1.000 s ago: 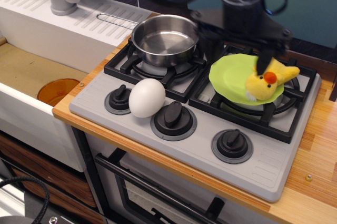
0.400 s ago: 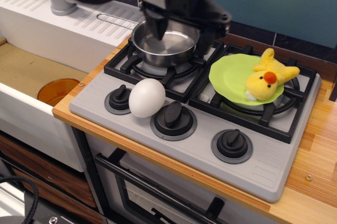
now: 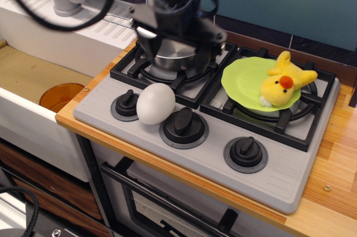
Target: Put stuffedduck on plate and egg in pot or pan on stove
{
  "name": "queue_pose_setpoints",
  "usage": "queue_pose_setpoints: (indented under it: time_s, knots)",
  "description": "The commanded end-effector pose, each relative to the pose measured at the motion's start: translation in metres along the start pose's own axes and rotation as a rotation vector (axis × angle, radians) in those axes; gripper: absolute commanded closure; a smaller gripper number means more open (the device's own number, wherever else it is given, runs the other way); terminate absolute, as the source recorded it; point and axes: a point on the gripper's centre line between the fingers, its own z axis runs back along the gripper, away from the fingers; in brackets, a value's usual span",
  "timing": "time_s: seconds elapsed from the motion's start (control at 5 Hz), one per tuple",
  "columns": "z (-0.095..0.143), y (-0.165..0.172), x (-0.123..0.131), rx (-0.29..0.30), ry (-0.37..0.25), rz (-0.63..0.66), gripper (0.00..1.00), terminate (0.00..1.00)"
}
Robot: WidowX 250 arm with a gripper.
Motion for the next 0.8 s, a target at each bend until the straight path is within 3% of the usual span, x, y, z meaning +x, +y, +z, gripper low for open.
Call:
queue_pose_setpoints:
  time_s: [0.0, 0.6]
  knots:
    - [-0.001, 0.01, 0.003, -0.023, -0.1, 0.015, 0.0, 0.0]
    - [-0.028, 0.023, -0.004, -0.034, -0.156, -0.009, 0.0, 0.0]
